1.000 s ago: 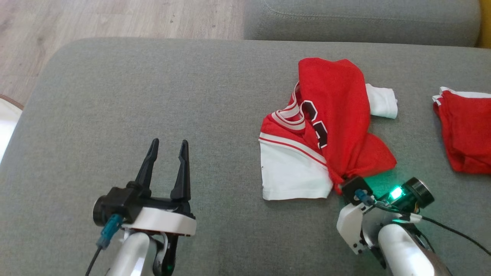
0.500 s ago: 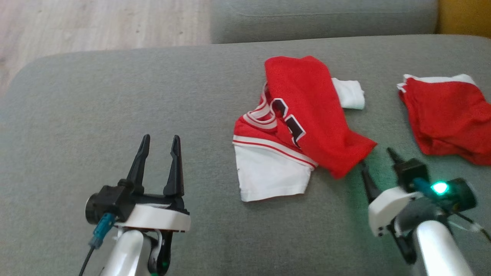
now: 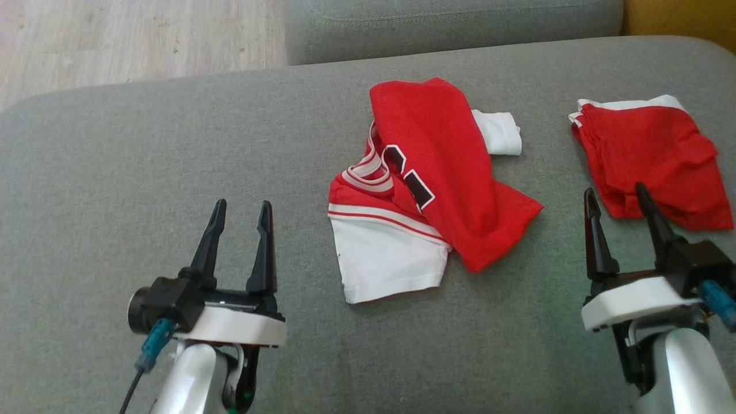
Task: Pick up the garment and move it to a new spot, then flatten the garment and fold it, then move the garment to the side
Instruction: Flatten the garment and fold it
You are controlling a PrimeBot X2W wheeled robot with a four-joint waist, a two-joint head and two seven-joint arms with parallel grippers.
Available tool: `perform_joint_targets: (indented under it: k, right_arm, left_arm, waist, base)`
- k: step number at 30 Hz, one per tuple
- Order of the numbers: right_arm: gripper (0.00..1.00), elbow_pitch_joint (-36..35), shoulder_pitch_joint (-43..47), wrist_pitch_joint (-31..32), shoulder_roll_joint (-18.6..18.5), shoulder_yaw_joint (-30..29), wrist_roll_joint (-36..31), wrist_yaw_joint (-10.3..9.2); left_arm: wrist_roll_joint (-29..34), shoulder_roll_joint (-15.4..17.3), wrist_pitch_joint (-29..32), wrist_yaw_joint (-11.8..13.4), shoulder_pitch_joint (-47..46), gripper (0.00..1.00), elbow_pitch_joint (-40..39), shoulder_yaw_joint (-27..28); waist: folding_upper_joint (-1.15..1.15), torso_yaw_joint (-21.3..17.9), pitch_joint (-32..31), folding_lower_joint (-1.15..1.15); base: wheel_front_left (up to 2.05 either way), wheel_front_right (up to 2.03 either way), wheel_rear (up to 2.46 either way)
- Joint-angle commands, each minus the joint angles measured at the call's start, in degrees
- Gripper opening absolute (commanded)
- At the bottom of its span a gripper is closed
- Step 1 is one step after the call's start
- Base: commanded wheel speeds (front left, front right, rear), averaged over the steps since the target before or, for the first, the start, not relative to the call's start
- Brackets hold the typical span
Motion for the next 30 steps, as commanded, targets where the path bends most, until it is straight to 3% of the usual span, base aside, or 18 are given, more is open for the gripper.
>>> perform_joint_targets:
  k: [1,15,23,30]
  right_arm:
    - [1.00,-1.12,-1.15,-1.41,-0.04,1.70,1.03,-0.04]
    - [1.00,5.18,-2.47,-5.28,-0.02,2.59,3.23,-0.04]
    - [1.00,5.65,-3.85,-5.53,-0.02,2.80,2.94,-0.04]
    - [1.00,5.87,-4.90,-5.87,-0.02,2.47,3.04,-0.04]
  left_arm:
    - [0.57,0.46,-0.46,-0.41,-2.60,1.00,-1.99,1.66]
    - [1.11,0.46,-0.46,-0.81,-2.26,1.00,-1.53,1.02]
    - [1.11,0.45,-0.27,-1.16,-3.33,1.00,2.27,-4.22]
    - [0.74,0.45,7.90,-0.55,-6.03,1.00,10.08,-10.09]
  waist:
    - [0.00,0.01,0.07,0.00]
    - [0.00,0.58,0.19,0.00]
    - [0.00,0.16,2.16,0.00]
    - [0.00,-1.63,4.22,0.00]
  base:
    - [0.00,0.00,0.00]
    - [0.00,0.00,0.00]
    - [0.00,0.00,0.00]
    - [0.00,0.00,0.00]
